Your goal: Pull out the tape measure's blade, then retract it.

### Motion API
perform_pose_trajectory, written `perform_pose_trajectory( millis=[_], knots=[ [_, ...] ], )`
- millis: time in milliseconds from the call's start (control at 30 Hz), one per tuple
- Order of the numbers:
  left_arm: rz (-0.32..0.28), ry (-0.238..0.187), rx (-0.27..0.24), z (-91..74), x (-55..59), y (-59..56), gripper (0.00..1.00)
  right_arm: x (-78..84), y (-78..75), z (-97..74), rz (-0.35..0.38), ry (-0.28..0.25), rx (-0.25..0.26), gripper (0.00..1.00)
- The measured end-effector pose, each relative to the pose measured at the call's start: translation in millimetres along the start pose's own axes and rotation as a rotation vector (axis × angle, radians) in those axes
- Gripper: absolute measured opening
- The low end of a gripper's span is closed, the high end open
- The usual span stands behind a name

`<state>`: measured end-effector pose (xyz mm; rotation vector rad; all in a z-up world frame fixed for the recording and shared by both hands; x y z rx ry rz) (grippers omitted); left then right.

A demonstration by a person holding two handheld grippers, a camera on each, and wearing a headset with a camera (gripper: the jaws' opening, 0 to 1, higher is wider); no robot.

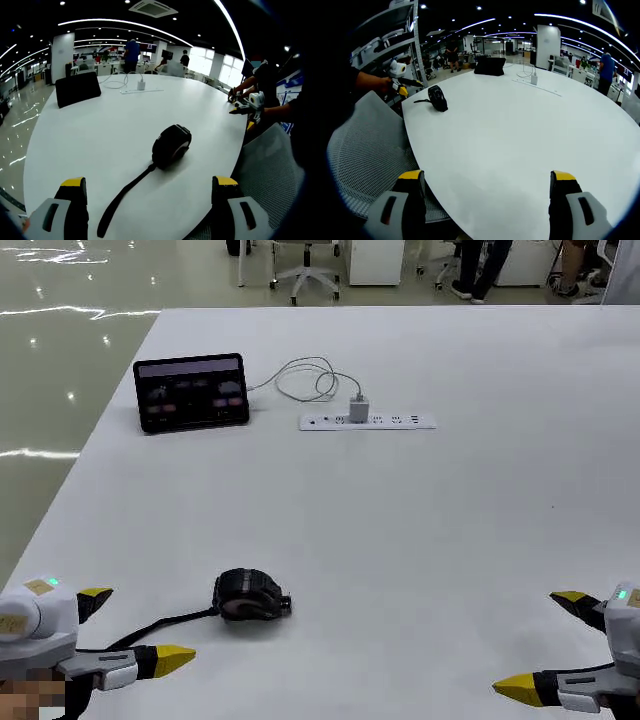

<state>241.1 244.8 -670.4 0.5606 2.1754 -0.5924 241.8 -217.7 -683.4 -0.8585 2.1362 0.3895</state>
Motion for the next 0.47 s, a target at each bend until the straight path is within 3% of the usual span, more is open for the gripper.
perform_pose_trajectory(
  millis=[467],
  knots=[
    [0.011, 0.007, 0.001, 0.0, -0.9, 0.0, 1.0, -1.5, 7.6, -2.7, 0.009, 0.01, -0.006, 1.0]
  ],
)
Point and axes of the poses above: the centre of the closed fingertips' face, and the gripper's own axes: z roughly forward along the fingers, y roughly to its left, x roughly out of its underside, the point moved 2 cm from there along -z, roughly backward along the fingers, and after that the axes turned 6 degrees about x, right-handed, at the moved point
